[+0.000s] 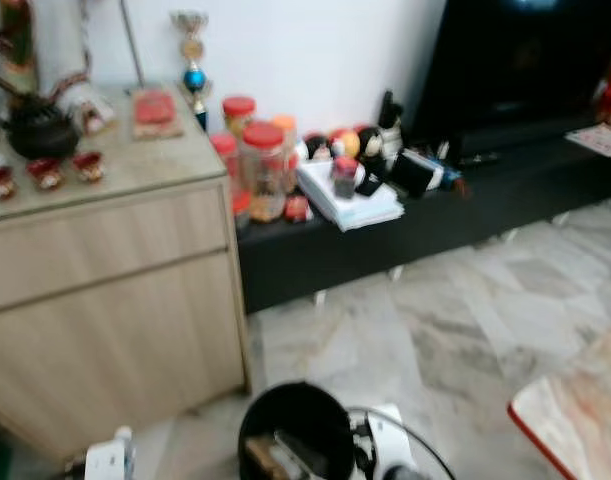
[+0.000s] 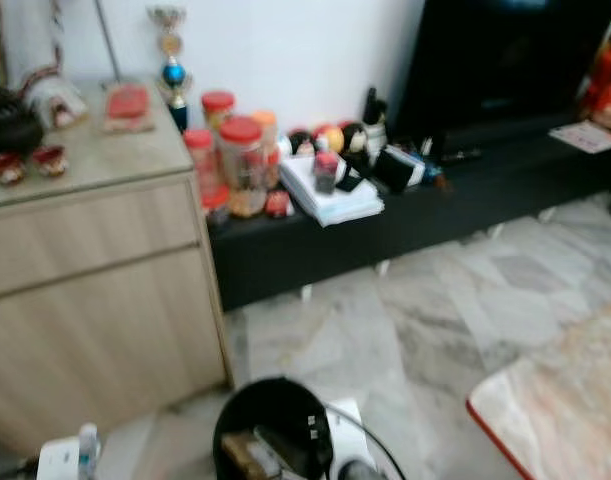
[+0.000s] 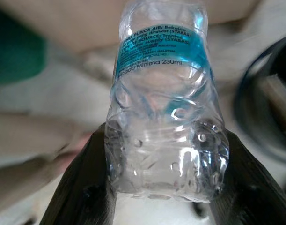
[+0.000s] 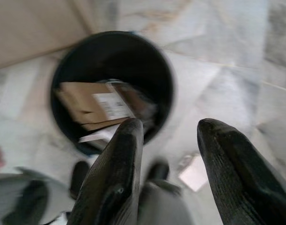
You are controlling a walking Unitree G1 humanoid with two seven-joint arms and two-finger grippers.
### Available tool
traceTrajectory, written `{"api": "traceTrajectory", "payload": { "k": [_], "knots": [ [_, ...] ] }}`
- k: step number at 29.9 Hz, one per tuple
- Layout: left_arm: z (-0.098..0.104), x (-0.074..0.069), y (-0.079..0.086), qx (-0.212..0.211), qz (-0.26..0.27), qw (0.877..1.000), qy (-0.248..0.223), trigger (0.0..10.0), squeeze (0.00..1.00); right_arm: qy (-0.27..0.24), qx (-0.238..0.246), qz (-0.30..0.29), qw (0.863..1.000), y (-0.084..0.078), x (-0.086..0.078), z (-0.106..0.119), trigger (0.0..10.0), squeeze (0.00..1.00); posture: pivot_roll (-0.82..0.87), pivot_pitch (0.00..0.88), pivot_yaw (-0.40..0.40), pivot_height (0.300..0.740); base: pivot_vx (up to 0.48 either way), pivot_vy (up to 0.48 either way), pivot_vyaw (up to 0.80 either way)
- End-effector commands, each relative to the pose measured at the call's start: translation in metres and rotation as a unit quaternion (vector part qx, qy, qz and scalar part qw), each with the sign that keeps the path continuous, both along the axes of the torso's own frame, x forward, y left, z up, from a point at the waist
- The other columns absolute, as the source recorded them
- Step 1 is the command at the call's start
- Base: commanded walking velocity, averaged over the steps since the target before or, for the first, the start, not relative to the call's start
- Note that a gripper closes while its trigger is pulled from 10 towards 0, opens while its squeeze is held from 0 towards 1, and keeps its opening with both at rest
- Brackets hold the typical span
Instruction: Picking trash to rubbish bin
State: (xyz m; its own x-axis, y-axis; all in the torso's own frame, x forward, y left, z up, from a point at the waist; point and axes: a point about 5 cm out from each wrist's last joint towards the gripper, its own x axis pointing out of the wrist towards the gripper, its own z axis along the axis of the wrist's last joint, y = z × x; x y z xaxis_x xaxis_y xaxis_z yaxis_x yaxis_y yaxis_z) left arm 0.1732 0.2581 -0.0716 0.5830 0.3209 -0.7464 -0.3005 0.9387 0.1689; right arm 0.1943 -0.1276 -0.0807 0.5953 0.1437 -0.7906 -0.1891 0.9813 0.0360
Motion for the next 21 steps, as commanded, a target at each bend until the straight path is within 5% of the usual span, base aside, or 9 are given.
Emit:
{"api": "traceTrajectory", "payload": {
  "k": [1, 5, 9, 12, 13, 18, 21],
  "knots": [
    [0.007, 0.019, -0.011, -0.007, -0.040, 0.999, -0.032, 10.0, 0.00, -0.006, -0.007, -0.003, 1.000, -0.006, 0.003, 0.002, 10.0, 0.00, 0.04, 0.000, -0.029, 0.740, 0.330, 0.000, 0.00],
    [0.027, 0.052, -0.017, 0.013, -0.115, 0.990, -0.086, 10.0, 0.00, -0.028, -0.005, 0.015, 1.000, -0.002, 0.014, 0.008, 10.0, 0.00, 0.04, 0.000, -0.030, 0.740, 0.000, 0.000, 0.00],
    [0.048, 0.085, -0.036, -0.041, -0.164, 0.975, -0.144, 10.0, 0.00, -0.046, -0.002, 0.027, 0.999, 0.000, 0.026, 0.015, 10.0, 0.00, 0.04, 0.000, -0.034, 0.740, 0.000, 0.000, 0.00],
    [0.055, 0.103, -0.072, -0.104, -0.271, 0.947, -0.138, 10.0, 0.00, -0.070, 0.002, 0.051, 0.996, 0.006, 0.041, 0.025, 10.0, 0.00, 0.04, 0.000, -0.036, 0.740, 0.000, 0.000, 0.00],
    [0.055, 0.103, -0.072, -0.104, -0.271, 0.947, -0.138, 10.0, 0.00, -0.070, 0.002, 0.051, 0.996, 0.006, 0.041, 0.025, 10.0, 0.00, 0.04, 0.000, -0.036, 0.740, 0.000, 0.000, 0.00],
    [0.056, 0.107, -0.127, -0.167, -0.376, 0.905, -0.111, 10.0, 0.00, -0.093, 0.005, 0.074, 0.993, 0.011, 0.054, 0.035, 10.0, 0.00, 0.03, 0.000, -0.036, 0.740, 0.000, 0.000, 0.00],
    [0.056, 0.107, -0.139, -0.182, -0.390, 0.897, -0.103, 10.0, 0.00, -0.097, 0.004, 0.080, 0.992, 0.012, 0.055, 0.036, 10.0, 0.00, 0.02, 0.000, -0.035, 0.740, 0.000, 0.000, 0.00]
  ]
}}
